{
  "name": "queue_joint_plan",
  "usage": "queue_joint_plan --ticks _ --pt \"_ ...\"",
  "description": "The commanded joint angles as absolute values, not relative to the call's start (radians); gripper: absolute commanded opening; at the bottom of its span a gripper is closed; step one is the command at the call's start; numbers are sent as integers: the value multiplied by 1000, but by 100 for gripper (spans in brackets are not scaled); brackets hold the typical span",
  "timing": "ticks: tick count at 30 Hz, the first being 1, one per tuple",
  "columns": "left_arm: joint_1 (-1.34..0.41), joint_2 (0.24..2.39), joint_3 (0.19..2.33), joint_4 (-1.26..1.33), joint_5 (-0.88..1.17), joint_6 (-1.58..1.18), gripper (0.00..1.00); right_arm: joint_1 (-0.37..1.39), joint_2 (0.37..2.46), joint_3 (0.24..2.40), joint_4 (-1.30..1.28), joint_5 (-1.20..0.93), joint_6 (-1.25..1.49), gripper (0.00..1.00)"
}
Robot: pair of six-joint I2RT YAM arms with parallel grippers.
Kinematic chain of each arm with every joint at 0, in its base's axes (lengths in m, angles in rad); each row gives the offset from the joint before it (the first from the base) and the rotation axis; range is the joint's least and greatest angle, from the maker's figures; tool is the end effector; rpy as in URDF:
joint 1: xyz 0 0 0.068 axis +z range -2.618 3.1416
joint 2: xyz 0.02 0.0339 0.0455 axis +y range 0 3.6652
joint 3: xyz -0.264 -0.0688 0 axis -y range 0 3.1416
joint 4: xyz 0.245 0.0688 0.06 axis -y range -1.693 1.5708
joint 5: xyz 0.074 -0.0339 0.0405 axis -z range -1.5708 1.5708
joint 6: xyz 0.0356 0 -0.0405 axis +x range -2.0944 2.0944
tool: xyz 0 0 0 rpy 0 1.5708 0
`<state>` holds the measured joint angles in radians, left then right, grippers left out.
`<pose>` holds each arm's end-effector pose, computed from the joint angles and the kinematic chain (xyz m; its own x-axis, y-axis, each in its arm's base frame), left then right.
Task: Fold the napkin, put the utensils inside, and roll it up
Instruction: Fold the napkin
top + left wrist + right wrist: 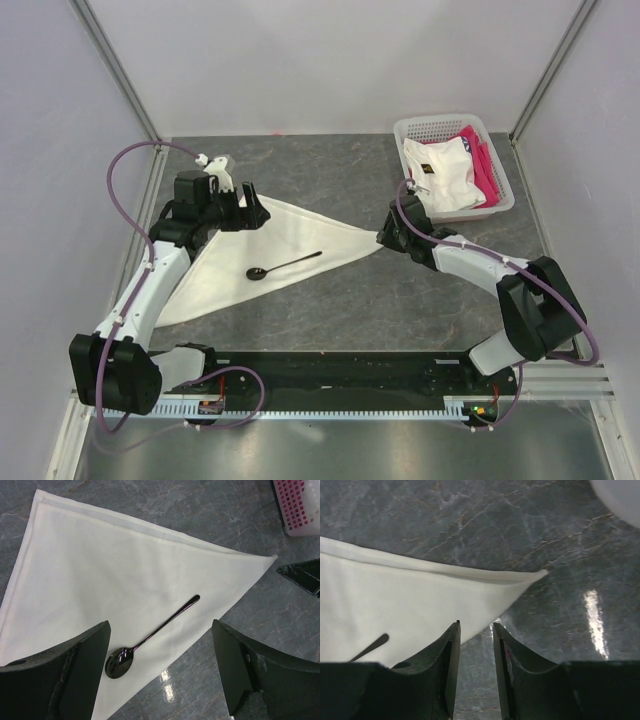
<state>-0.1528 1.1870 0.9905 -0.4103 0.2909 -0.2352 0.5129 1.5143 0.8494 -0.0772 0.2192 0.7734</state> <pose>0.2573 -0.0500 0.3077 -0.6363 -0.1279 -0.7607 0.2369 0.9061 -0.3505 0.2783 0.1479 0.1996 -0.6584 0.4118 -0.6300 0.1686 0.8965 0.4097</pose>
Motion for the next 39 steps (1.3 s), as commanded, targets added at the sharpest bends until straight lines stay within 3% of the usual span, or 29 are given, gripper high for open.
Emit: queue_joint_plan --ticks 1,39 --pt "-155 1173 1006 -391 308 -258 89 482 1511 844 -52 219 684 40" --pt "-155 1190 1006 -391 321 -259 89 414 1709 851 55 135 638 37"
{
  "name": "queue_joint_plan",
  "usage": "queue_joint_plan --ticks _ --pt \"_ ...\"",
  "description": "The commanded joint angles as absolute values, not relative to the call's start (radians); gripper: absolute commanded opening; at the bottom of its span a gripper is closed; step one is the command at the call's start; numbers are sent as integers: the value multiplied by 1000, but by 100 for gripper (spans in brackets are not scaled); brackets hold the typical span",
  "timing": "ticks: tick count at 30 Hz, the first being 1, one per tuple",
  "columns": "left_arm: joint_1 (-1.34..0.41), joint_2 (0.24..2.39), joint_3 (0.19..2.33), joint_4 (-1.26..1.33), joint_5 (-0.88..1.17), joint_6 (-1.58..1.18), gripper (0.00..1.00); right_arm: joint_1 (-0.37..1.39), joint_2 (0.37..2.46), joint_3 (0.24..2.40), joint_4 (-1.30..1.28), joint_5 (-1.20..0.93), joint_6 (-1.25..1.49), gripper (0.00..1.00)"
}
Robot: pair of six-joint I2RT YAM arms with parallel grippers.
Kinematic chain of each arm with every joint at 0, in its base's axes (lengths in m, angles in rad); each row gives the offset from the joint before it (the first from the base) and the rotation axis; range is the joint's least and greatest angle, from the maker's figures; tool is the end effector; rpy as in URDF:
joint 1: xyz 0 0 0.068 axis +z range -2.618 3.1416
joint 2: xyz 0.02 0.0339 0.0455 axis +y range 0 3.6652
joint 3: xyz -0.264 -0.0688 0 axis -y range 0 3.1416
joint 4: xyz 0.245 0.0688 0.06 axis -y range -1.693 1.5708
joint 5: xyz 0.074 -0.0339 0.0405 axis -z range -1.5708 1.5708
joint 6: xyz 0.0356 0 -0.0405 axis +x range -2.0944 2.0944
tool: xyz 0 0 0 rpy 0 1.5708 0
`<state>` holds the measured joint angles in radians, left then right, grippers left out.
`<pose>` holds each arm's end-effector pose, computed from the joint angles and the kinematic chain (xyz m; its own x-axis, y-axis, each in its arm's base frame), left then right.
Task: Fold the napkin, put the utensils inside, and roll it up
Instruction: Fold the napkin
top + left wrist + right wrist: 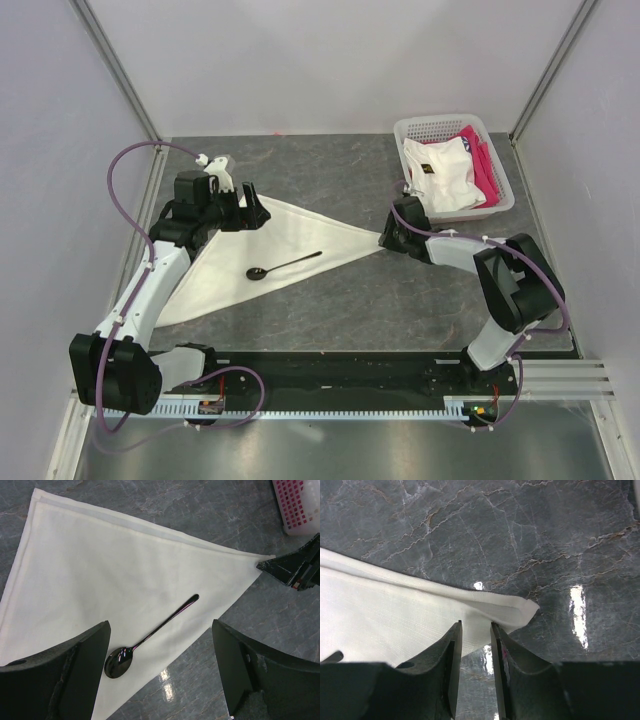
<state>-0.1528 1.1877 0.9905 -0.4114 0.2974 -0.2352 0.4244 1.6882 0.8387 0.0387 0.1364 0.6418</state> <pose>0.2573 -0.0502 0.3074 -0.6388 -0.1271 -0.7588 0.2409 0.9036 -0.3541 0.3055 0.1327 0.1521 -0.7222 0.3245 -0.6108 0.1370 0.9328 0.3335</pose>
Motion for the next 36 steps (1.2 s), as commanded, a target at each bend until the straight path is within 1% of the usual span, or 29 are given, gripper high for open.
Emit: queue_joint_plan --ticks 1,3,7,9,13,18,22,33,36 --pt "-155 1189 1006 -391 319 -259 89 413 1707 853 57 124 637 37" --pt "-155 1190 1006 -391 319 -259 89 414 1698 861 60 106 624 38" --pt "-155 1187 1005 -394 316 -259 89 410 1594 877 37 81 591 41" --pt "-155 1184 1005 -393 319 -258 89 405 1539 899 2 86 572 44" --pt "-155 1181 1006 -393 325 -261 89 388 1499 920 -97 107 545 47" --pt "-155 1184 1006 -391 327 -262 89 358 1525 878 -120 94 569 52" --pt "-155 1183 1005 -391 321 -259 89 336 1566 839 -94 46 594 53" --pt "-155 1196 1005 -394 314 -256 89 276 1612 749 69 3 656 51" --pt "-155 1198 1005 -393 313 -256 89 262 1635 729 121 -40 672 50"
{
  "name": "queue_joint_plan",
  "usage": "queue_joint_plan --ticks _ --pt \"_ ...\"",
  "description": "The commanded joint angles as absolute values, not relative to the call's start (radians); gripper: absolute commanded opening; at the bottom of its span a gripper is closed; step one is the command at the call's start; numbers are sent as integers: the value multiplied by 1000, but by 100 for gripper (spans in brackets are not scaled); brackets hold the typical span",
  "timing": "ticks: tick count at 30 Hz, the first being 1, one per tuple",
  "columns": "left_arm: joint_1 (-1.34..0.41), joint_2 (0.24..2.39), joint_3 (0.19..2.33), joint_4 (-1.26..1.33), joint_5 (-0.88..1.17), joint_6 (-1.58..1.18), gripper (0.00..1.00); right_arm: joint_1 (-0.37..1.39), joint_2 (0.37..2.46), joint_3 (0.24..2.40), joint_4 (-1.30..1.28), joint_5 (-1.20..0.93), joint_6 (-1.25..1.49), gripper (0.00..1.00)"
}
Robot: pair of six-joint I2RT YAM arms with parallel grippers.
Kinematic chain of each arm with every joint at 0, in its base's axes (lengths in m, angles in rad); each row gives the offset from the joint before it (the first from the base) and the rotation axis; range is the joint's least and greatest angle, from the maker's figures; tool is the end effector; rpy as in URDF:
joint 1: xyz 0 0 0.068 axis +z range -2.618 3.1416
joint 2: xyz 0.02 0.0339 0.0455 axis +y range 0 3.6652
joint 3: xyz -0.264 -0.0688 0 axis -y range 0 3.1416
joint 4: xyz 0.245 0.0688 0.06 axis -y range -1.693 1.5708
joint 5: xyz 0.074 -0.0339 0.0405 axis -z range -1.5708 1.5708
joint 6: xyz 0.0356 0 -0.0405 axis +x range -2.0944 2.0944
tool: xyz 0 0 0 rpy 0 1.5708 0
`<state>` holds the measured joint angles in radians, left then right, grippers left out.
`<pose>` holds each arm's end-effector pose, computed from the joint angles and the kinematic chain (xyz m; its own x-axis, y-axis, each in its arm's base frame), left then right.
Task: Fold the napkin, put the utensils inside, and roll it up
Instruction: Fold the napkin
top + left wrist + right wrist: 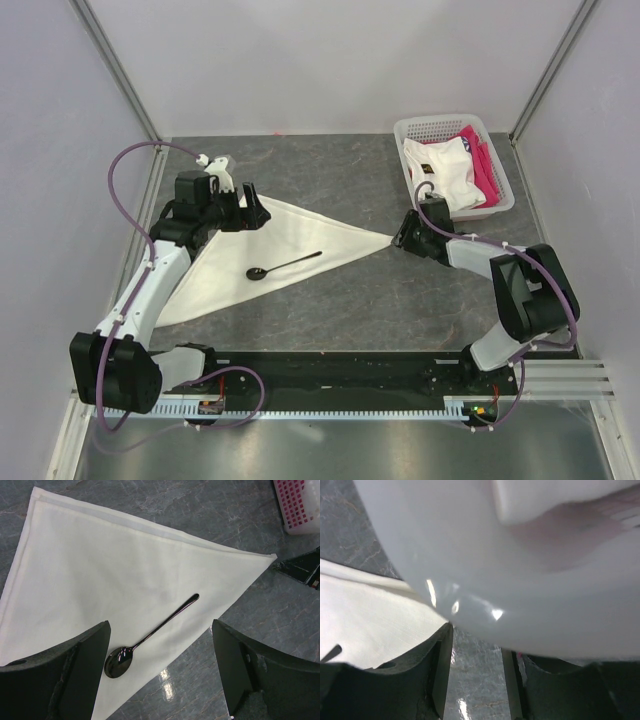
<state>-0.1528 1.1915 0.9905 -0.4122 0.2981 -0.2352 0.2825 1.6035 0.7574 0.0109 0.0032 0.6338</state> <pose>0.2580 -0.0503 0.3064 -0.6424 -0.1265 -0.7559 0.2398 0.9036 -0.3550 0.2973 0.0862 0.1524 -0.7376 0.4025 -0.5421 0.1987 0.8967 0.3955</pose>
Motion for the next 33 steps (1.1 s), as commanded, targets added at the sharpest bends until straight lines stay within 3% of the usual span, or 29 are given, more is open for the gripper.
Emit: queue_joint_plan --ticks 1,10,33 --pt "-155 1201 1006 -394 313 -255 89 259 1643 720 145 -44 686 50" --pt "-155 1206 1005 -393 314 -253 89 249 1715 724 207 -72 721 48" --pt "-155 1212 1009 -393 334 -258 89 239 1710 704 172 -14 716 20"
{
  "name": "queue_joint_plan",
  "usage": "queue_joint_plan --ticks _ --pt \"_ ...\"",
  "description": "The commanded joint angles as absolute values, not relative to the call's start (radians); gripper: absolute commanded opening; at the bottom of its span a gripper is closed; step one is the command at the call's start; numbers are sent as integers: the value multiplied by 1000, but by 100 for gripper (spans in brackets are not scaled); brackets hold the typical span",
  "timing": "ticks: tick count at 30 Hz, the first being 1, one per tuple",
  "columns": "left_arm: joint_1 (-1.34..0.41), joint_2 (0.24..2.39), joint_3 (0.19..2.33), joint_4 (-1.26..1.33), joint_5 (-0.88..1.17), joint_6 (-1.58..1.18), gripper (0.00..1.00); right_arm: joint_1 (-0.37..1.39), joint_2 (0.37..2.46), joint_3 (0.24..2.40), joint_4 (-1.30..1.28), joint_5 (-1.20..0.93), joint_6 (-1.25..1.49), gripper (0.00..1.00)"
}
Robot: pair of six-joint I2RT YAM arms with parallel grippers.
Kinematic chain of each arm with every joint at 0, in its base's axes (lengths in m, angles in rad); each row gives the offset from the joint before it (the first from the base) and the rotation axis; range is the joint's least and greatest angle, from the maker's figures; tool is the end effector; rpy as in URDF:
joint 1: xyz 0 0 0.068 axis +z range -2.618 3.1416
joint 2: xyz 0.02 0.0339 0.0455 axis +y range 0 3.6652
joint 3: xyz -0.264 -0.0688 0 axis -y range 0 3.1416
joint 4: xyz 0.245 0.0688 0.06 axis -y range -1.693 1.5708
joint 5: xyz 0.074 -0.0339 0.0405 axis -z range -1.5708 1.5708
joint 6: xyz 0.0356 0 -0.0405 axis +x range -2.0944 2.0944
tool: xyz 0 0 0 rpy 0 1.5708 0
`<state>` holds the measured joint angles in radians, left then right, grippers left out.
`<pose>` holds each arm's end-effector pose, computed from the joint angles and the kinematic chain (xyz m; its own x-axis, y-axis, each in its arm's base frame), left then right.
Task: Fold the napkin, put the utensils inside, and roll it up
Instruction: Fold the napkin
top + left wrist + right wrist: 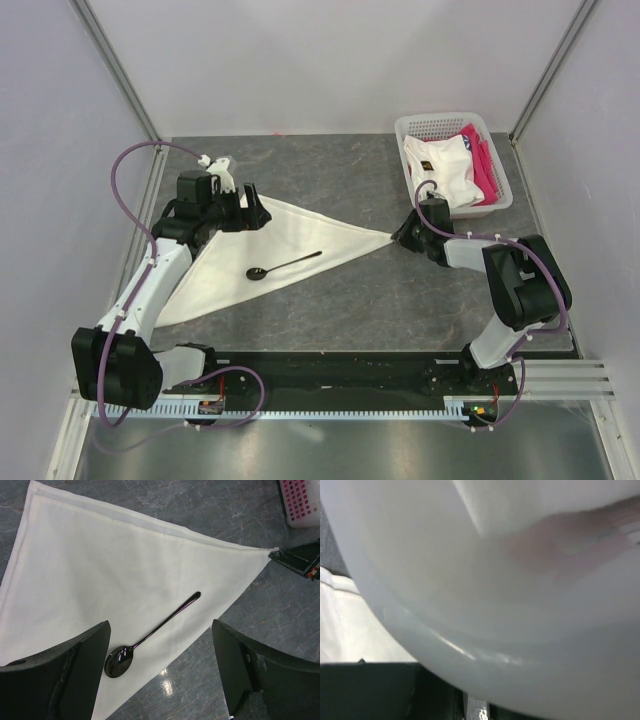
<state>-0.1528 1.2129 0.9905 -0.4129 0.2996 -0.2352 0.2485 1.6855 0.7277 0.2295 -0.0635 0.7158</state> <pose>0.2620 -0.0510 0.3012 -0.6590 -0.1238 -0.7419 0.2331 0.9042 -0.3579 0.3115 0.0814 0.1370 -0.6780 0.5036 -0.5354 0.2035 0.8286 0.5216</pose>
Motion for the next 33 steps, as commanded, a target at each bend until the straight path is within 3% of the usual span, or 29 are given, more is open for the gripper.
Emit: queue_joint_plan --ticks 1,11,33 --pt "-155 1210 1009 -393 334 -258 89 238 1709 703 170 -12 716 18" --pt "-155 1207 1006 -393 337 -261 89 239 1672 689 175 8 704 0" --pt "-156 1203 1006 -393 347 -265 89 320 1378 656 201 2 607 0"
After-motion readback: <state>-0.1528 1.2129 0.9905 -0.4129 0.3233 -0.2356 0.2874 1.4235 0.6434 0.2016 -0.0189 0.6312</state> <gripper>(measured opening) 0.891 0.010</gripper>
